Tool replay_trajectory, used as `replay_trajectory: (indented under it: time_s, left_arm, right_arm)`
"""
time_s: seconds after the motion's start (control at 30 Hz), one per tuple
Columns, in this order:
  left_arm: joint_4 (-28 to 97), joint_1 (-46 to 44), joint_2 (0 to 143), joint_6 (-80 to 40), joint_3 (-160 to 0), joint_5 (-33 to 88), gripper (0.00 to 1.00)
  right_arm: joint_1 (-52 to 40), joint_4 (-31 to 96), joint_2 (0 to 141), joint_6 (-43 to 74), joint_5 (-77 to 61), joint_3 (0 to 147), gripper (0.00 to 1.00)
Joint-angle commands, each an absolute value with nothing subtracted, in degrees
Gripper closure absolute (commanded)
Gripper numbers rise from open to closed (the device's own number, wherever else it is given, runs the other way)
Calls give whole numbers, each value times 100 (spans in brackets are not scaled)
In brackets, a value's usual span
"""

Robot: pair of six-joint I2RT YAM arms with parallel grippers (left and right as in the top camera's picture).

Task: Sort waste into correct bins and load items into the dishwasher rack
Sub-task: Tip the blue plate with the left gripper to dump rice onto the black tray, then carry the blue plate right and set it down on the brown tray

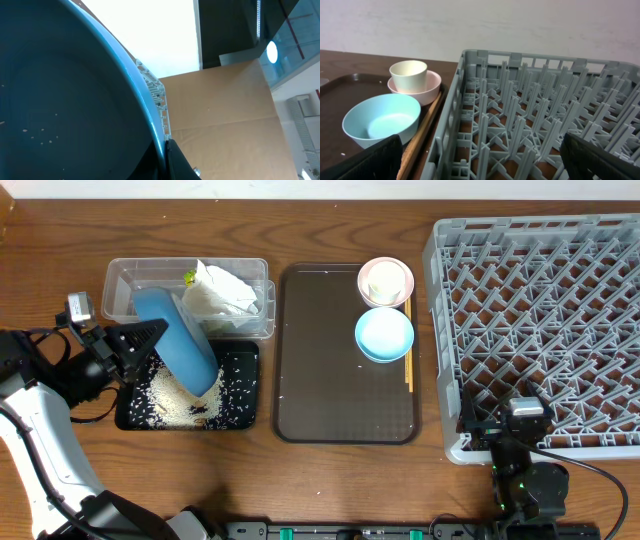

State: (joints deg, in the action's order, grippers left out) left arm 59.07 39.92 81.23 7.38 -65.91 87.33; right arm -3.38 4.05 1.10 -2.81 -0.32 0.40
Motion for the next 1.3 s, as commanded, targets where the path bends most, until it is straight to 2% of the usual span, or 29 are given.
replay_trajectory:
  time_s: [0.0, 0.47, 0.77, 1.03, 1.27]
  left_arm:
    - [5911, 4012, 8079, 836, -6569, 9002, 94]
    - [6097, 3988, 8079, 832, -6569, 8991, 94]
    - [6530, 3323, 7758, 773, -6580, 8420, 94]
    - [6189, 2471, 7048, -440, -6748, 6836, 94]
    - [5384, 1219, 6239, -1754, -6751, 5577, 94]
  right_arm:
    - [-259, 427, 104, -346, -67, 32, 1]
    - [-259, 427, 102, -346, -67, 32, 1]
    - [-259, 427, 102, -346, -67, 32, 1]
    - [-259, 427, 102, -349, -67, 32, 1]
    - [-259, 427, 102, -346, -67, 32, 1]
